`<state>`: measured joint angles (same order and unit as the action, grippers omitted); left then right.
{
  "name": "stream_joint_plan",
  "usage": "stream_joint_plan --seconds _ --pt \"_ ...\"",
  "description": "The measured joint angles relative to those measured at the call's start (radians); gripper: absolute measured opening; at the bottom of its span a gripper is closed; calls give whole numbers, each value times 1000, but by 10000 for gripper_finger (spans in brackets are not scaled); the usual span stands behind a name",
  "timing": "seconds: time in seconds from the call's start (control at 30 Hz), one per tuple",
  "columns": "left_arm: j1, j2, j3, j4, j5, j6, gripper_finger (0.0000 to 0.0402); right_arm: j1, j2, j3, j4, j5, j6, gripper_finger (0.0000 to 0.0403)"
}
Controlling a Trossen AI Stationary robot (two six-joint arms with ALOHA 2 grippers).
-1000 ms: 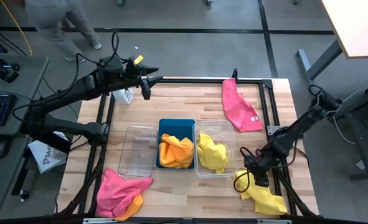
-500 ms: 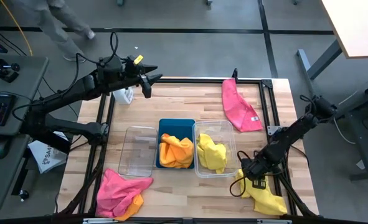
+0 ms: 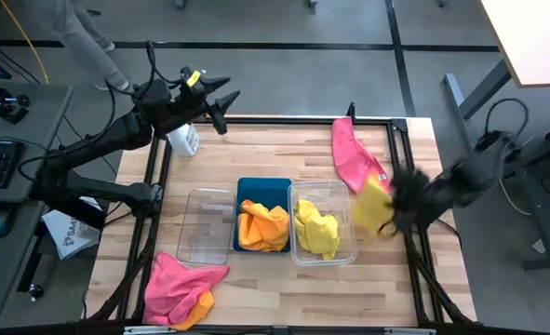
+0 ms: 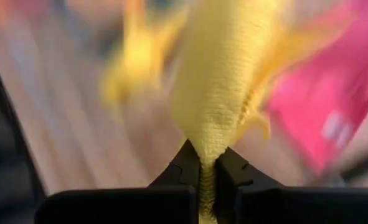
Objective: Sort microfiber towel by color & place in baskets
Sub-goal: Put the yellow microfiber towel into the right transparent bin
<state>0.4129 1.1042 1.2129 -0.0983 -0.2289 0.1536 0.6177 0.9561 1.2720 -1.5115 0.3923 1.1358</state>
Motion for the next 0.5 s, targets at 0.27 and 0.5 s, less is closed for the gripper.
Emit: stream_joint_plan --seconds 0.27,0.5 --pt "-7 0 0 -65 5 -14 197 -115 -13 198 305 427 -384 2" --pt "-8 1 0 -61 33 -107 197 -241 151 198 416 91 -627 1"
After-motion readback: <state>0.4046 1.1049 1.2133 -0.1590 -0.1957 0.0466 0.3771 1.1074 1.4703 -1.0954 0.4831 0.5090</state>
